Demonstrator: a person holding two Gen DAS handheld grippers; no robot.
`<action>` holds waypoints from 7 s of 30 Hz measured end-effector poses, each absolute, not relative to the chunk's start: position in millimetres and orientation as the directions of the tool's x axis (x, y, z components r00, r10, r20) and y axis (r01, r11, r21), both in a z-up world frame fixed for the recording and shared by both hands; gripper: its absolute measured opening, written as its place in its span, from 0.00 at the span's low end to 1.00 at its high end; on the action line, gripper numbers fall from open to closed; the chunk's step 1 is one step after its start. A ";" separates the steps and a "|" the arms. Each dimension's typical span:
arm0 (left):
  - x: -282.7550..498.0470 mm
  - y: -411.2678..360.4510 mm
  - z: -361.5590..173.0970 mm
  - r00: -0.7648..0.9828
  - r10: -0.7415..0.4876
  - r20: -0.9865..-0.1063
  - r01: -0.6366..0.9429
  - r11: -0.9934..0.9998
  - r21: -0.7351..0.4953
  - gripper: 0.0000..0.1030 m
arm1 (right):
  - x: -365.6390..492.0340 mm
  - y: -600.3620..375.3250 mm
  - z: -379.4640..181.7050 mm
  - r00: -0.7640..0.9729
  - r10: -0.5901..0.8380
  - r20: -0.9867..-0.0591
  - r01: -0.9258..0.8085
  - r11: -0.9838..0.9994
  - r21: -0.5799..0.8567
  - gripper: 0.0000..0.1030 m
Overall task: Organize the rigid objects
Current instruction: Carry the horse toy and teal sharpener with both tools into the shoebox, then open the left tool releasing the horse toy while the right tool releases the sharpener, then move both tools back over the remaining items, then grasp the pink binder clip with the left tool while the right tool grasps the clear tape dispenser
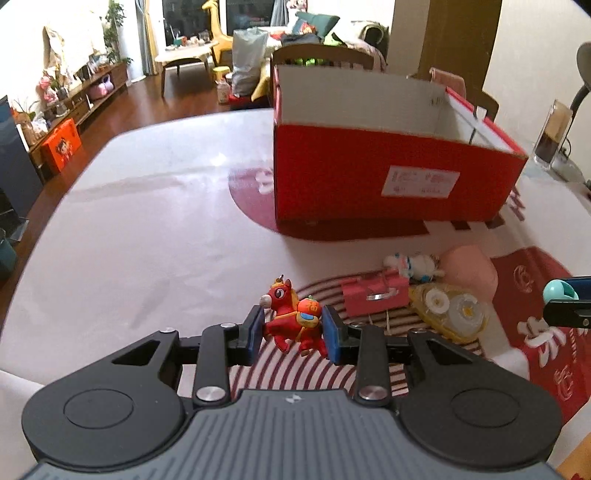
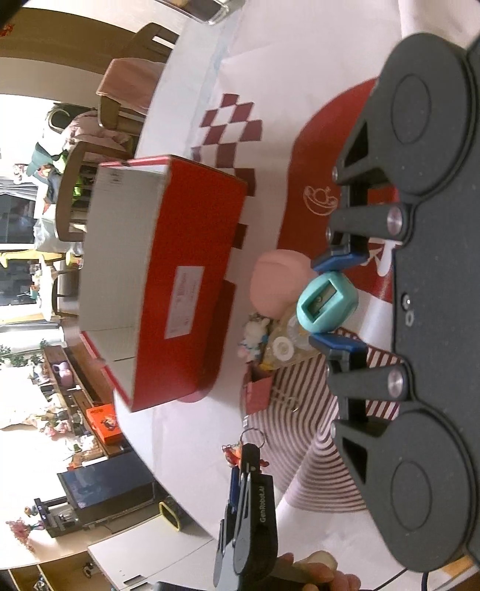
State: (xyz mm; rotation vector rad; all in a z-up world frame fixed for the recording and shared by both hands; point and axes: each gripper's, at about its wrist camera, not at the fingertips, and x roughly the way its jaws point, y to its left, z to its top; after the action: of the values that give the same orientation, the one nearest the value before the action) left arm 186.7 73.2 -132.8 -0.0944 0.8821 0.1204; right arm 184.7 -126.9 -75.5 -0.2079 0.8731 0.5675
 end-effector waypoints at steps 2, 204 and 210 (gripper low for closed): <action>185.2 74.2 -121.3 0.641 0.062 -0.765 -0.146 0.988 -0.042 0.32 | 184.0 -125.8 -64.3 0.520 0.389 -0.760 -0.556 0.830 0.044 0.35; 242.4 36.3 -176.3 0.591 -0.010 -0.807 -0.207 0.964 -0.164 0.81 | 220.8 -93.5 -148.6 0.357 0.492 -0.794 -0.717 0.689 0.105 0.71; 243.2 36.1 -176.1 0.598 -0.023 -0.801 -0.188 0.968 -0.168 0.73 | 219.7 -82.0 -148.9 0.376 0.479 -0.793 -0.735 0.675 0.059 0.66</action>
State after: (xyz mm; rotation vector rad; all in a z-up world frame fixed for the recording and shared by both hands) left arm 243.2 36.1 -176.1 -0.2462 0.9277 0.0969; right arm 219.7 -82.0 -148.9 -0.3289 0.8878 0.7944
